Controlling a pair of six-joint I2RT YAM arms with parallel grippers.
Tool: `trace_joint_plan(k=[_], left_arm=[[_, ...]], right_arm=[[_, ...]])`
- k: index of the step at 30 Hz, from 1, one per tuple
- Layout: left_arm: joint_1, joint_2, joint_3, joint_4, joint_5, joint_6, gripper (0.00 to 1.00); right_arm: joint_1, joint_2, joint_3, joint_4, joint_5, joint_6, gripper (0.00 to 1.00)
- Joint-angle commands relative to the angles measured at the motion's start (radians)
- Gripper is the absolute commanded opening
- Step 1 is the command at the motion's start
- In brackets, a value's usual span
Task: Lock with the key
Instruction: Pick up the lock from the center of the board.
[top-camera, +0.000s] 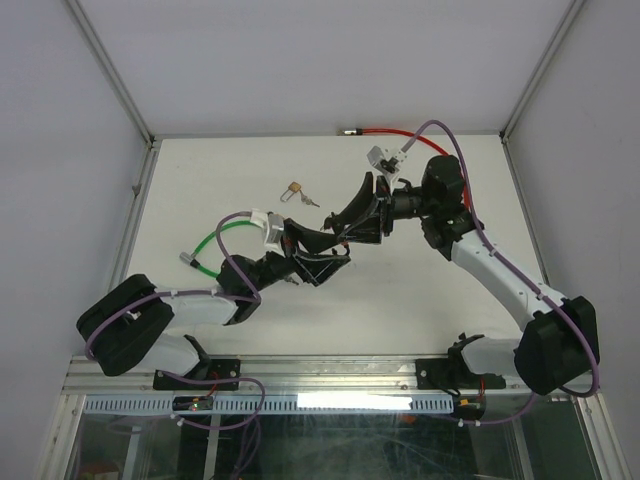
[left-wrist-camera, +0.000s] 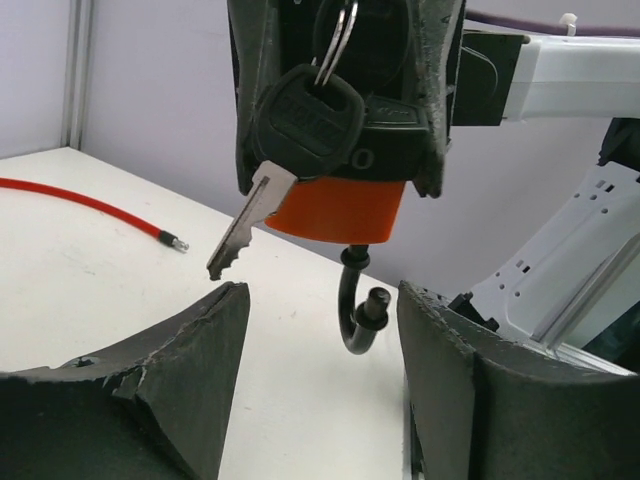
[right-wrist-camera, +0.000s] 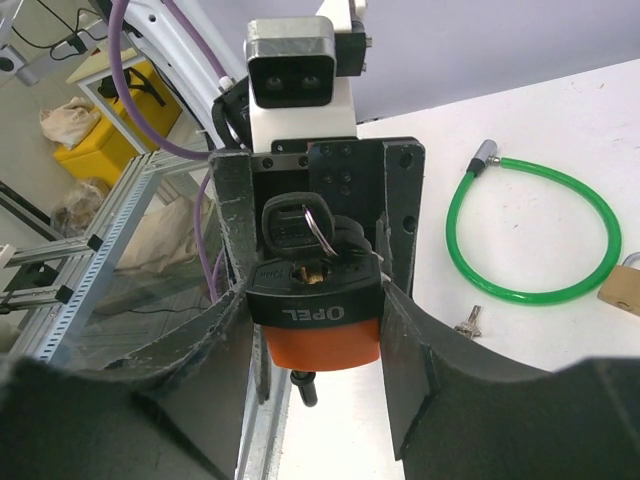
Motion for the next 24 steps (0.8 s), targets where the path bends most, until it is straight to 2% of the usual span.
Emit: trace_joint_plan(k=[1, 5, 13, 24], left_arm=[[-0.012, 0.009, 0.066, -0.002, -0.009, -0.011, 0.59], [-0.011, 0.013, 0.079, -0.02, -0.002, -0.017, 0.53], [-0.011, -0.021, 0.07, -0.069, 0.026, 0.002, 0.54], [-0.011, -0.115, 0.056, -0.169, 0.027, 0.051, 0.54]], right_arm=[[-0.005, -0.048, 0.0, 0.153, -0.006, 0.092, 0.0], [-0.007, -0.053, -0.005, 0.155, -0.007, 0.092, 0.0], [-0.018, -0.059, -0.003, 0.135, -0.003, 0.077, 0.0], [-0.019, -0.064, 0.011, 0.022, 0.001, 0.027, 0.0]])
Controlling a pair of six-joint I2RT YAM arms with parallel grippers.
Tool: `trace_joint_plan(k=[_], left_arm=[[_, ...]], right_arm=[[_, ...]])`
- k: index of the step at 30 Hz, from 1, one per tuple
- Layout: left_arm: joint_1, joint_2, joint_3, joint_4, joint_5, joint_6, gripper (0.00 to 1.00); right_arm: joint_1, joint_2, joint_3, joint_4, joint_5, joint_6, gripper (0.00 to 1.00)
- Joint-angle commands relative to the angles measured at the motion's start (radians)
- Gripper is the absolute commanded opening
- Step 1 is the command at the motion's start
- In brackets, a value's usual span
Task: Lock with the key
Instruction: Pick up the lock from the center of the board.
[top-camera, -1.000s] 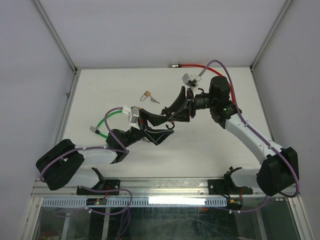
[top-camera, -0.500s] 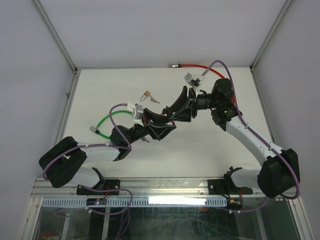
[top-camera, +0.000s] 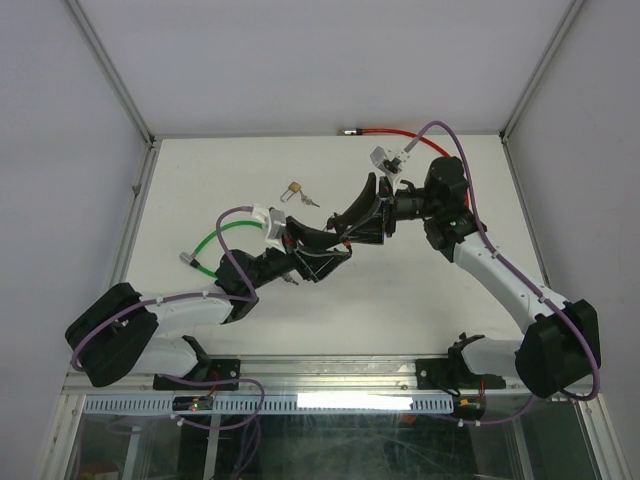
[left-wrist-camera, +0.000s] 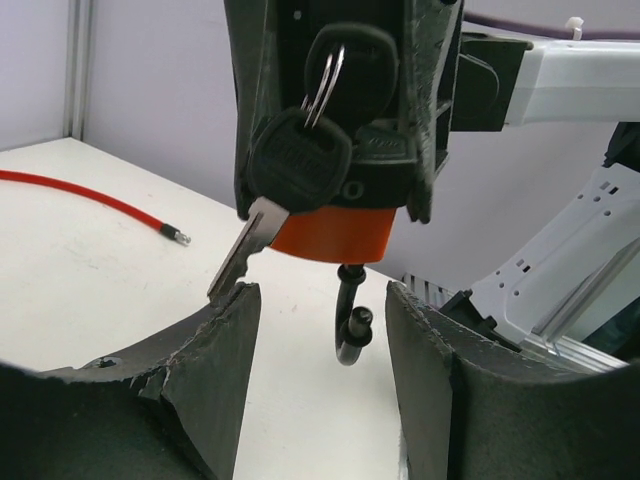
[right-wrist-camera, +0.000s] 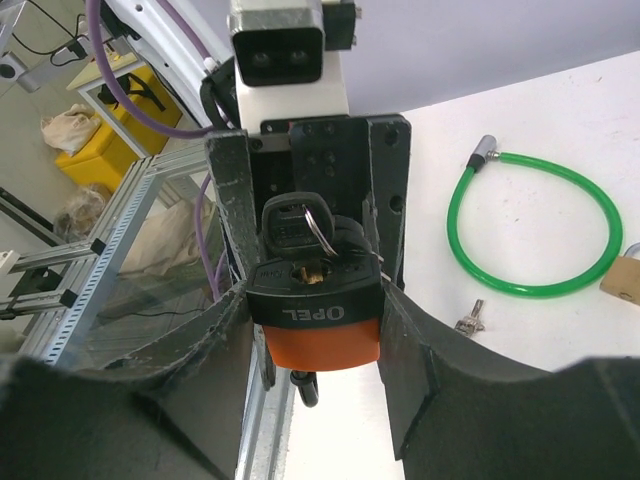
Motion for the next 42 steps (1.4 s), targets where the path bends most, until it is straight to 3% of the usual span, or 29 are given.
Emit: trace_joint_plan(k=[1, 12, 14, 16, 18, 19, 33, 42], left_arm=[[-0.011, -0.062, 0.008, -0.024, 0.017, 0.044, 0.54], [-0.011, -0.099, 0.02, -0.127, 0.051, 0.081, 0.42], [-0.011, -0.098, 0.026, -0.139, 0.06, 0.084, 0.34], [-0.011, -0.098, 0.029, -0.14, 0.063, 0.085, 0.14], [-0.012, -0.099, 0.028, -0.131, 0.068, 0.088, 0.01], [-0.012, -0.099, 0.025, -0.126, 0.069, 0.089, 0.0], [-0.012, -0.063, -0.015, 0.05, 0.089, -0.001, 0.0], [-0.01, -0.079, -0.052, 0.115, 0.021, -0.101, 0.0]], right_arm=[[-0.004, -0.047, 0.035, -0.02, 0.001, -0.009, 0.0], [-0.004, -0.048, 0.046, -0.063, 0.001, -0.009, 0.0], [-0.004, -0.047, 0.048, -0.073, 0.001, -0.009, 0.0], [-0.003, -0.048, 0.049, -0.086, 0.001, -0.009, 0.0], [-0.003, -0.048, 0.053, -0.107, 0.001, -0.009, 0.0], [-0.004, -0.048, 0.055, -0.12, 0.001, -0.009, 0.0], [-0.005, -0.022, 0.038, -0.205, 0.001, -0.009, 0.0], [-0.018, -0.03, 0.023, -0.204, 0.001, -0.009, 0.0]])
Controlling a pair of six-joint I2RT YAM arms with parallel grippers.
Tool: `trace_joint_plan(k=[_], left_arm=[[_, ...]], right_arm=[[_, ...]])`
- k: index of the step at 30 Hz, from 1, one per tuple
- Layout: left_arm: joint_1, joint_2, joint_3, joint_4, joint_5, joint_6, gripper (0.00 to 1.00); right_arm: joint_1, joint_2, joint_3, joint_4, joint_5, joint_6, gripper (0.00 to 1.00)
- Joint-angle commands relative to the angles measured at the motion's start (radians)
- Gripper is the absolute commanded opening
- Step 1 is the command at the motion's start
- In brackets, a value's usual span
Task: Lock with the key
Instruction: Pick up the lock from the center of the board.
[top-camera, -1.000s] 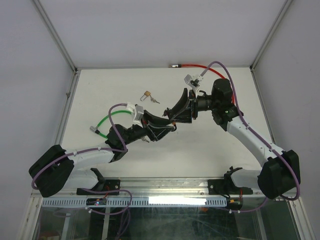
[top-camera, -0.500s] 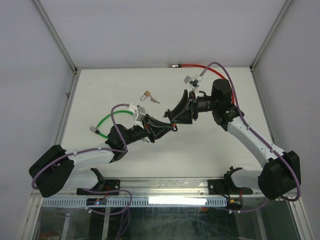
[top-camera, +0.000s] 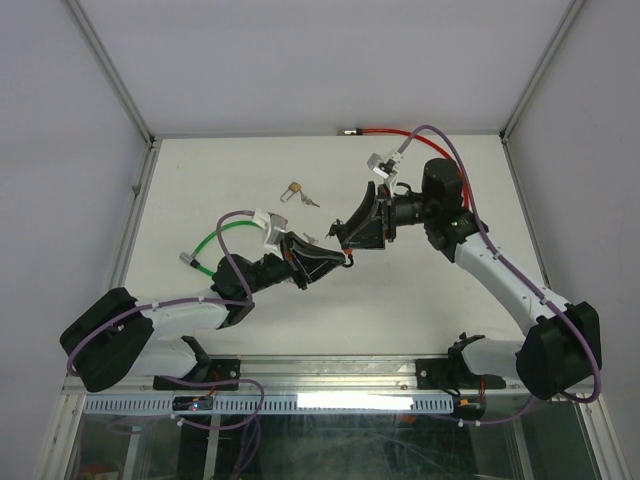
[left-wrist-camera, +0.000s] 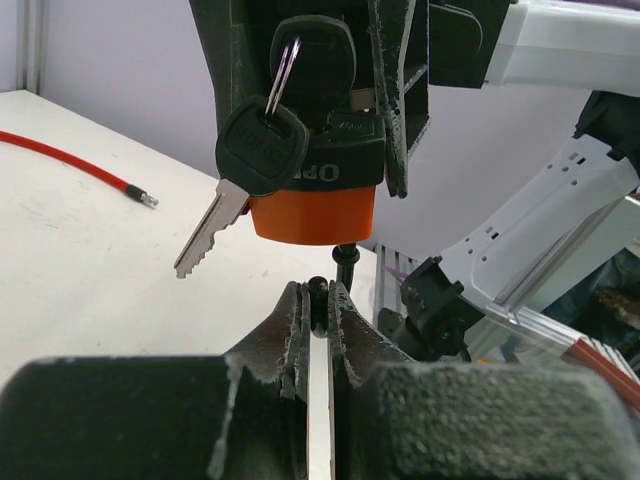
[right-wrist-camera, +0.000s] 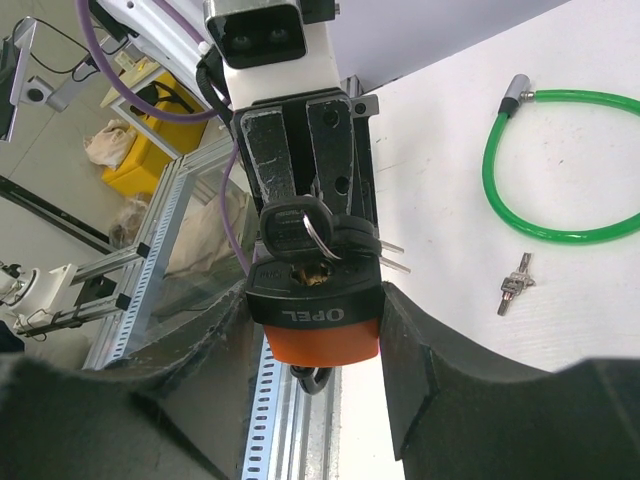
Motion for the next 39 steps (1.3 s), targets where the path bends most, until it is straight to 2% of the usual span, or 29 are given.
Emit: trace_joint_plan(k=[1, 7, 12, 13, 15, 17, 20, 27, 30, 33, 34, 35, 36, 39], left_arm=[[-0.01, -0.02, -0.002, 0.163, -0.049, -0.087, 0.0], [-0.01, 0.036, -0.001, 0.216, -0.087, -0.206, 0.0], [-0.01, 0.091, 0.002, 0.264, -0.09, -0.229, 0.0], [-0.01, 0.095, 0.002, 0.269, -0.088, -0.225, 0.0], [-0.011, 0.097, -0.001, 0.271, -0.083, -0.21, 0.01], [-0.01, 0.088, -0.009, 0.262, -0.084, -0.185, 0.12], [-0.006, 0.059, -0.022, 0.219, -0.088, -0.138, 0.25], [0.01, -0.034, -0.066, 0.074, -0.075, -0.031, 0.44], [0.014, -0.116, -0.091, -0.046, -0.023, 0.13, 0.54], [0.013, -0.244, -0.112, -0.217, 0.0, 0.356, 0.68], [0.013, -0.294, -0.118, -0.266, -0.009, 0.425, 0.74], [0.013, -0.355, -0.125, -0.309, -0.018, 0.499, 0.79], [0.014, -0.396, -0.135, -0.338, -0.033, 0.564, 0.83], [0.013, -0.488, -0.177, -0.342, -0.053, 0.736, 0.94]], right_arm=[[-0.014, -0.02, 0.019, 0.013, 0.001, 0.006, 0.0], [-0.014, -0.007, -0.009, 0.058, 0.001, 0.006, 0.0], [-0.015, 0.008, -0.053, 0.151, 0.001, 0.006, 0.0], [-0.016, 0.008, -0.06, 0.173, 0.128, 0.022, 0.16], [-0.016, 0.006, -0.067, 0.203, 0.135, 0.046, 0.12], [-0.017, 0.002, -0.071, 0.217, 0.127, 0.058, 0.06], [-0.02, -0.005, -0.073, 0.229, 0.116, 0.062, 0.03], [-0.034, -0.01, -0.093, 0.27, 0.102, 0.08, 0.01], [-0.039, -0.012, -0.095, 0.227, 0.092, 0.052, 0.0], [-0.04, -0.015, -0.083, 0.067, 0.092, 0.052, 0.0], [-0.039, -0.01, -0.075, 0.01, 0.073, 0.007, 0.0], [-0.039, -0.004, -0.063, -0.071, 0.048, -0.262, 0.0], [-0.038, 0.006, -0.05, -0.15, 0.03, -0.381, 0.0], [-0.038, 0.045, -0.003, -0.375, 0.023, -0.594, 0.0]])
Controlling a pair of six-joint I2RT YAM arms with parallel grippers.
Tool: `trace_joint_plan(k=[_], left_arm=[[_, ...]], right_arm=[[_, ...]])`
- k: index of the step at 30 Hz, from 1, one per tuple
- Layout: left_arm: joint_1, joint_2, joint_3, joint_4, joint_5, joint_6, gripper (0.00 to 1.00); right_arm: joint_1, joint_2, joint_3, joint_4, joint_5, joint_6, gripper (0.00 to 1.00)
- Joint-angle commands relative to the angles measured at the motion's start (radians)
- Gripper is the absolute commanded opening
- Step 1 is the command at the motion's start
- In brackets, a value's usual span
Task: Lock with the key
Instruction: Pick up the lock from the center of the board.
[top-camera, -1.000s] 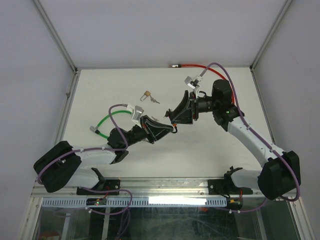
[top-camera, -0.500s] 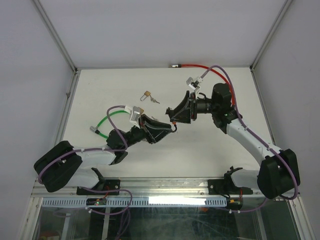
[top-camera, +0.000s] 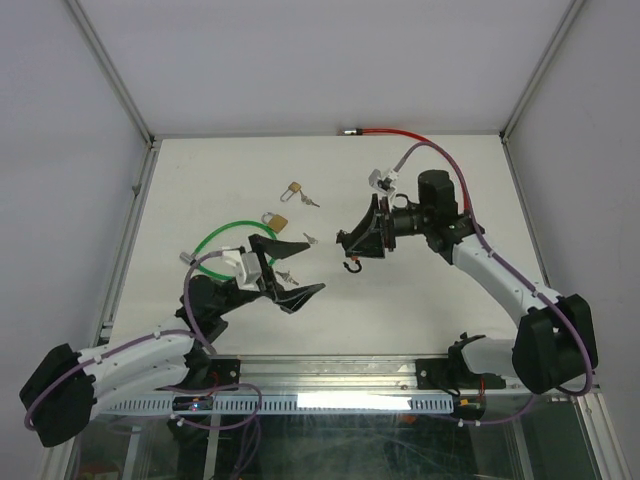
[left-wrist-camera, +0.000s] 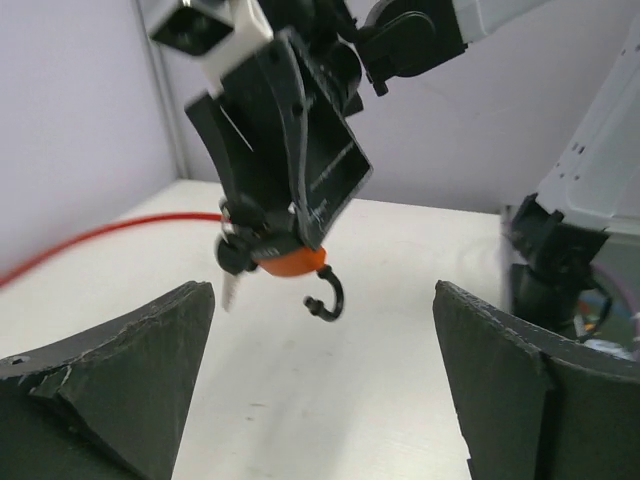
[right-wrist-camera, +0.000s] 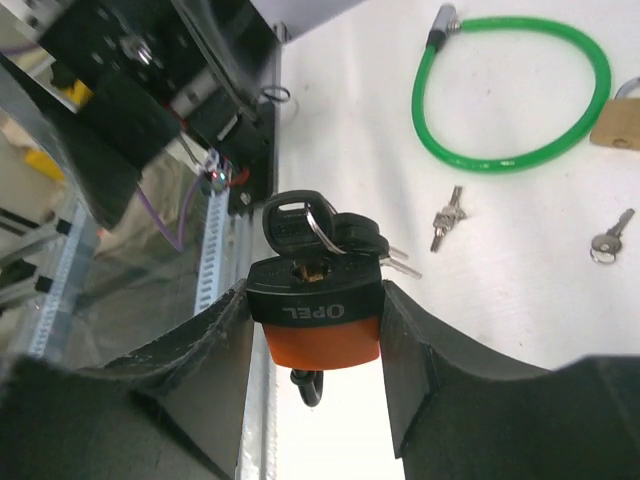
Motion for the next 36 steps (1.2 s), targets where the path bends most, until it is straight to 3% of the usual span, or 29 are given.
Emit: trace_joint_plan(k=[1, 6, 12, 16, 28, 36], left_arm=[[0.01, -0.121, -0.052, -0.071, -0.01, 0.403, 0.98], [0.009, -0.066, -0.031, -0.083, 0.13, 0.658, 0.99], [-0.009, 0.107, 0.136, -0.292, 0.234, 0.911, 0.92], [-0.035, 0.178, 0.192, -0.339, 0.226, 0.967, 0.84], [-0.119, 0.31, 0.304, -0.507, 0.164, 1.081, 0.74], [-0.131, 0.354, 0.357, -0.612, 0.148, 1.12, 0.59]], right_arm=[[-0.001, 0.041, 0.104, -0.347, -0.046, -0.441, 0.0], [0.019, 0.121, 0.174, -0.586, -0.026, -0.634, 0.01], [0.067, 0.188, 0.217, -0.723, 0.0, -0.764, 0.01], [0.08, 0.21, 0.225, -0.751, 0.001, -0.787, 0.02], [0.129, 0.308, 0.293, -0.903, 0.003, -0.885, 0.03], [0.14, 0.319, 0.304, -0.932, 0.004, -0.902, 0.03]])
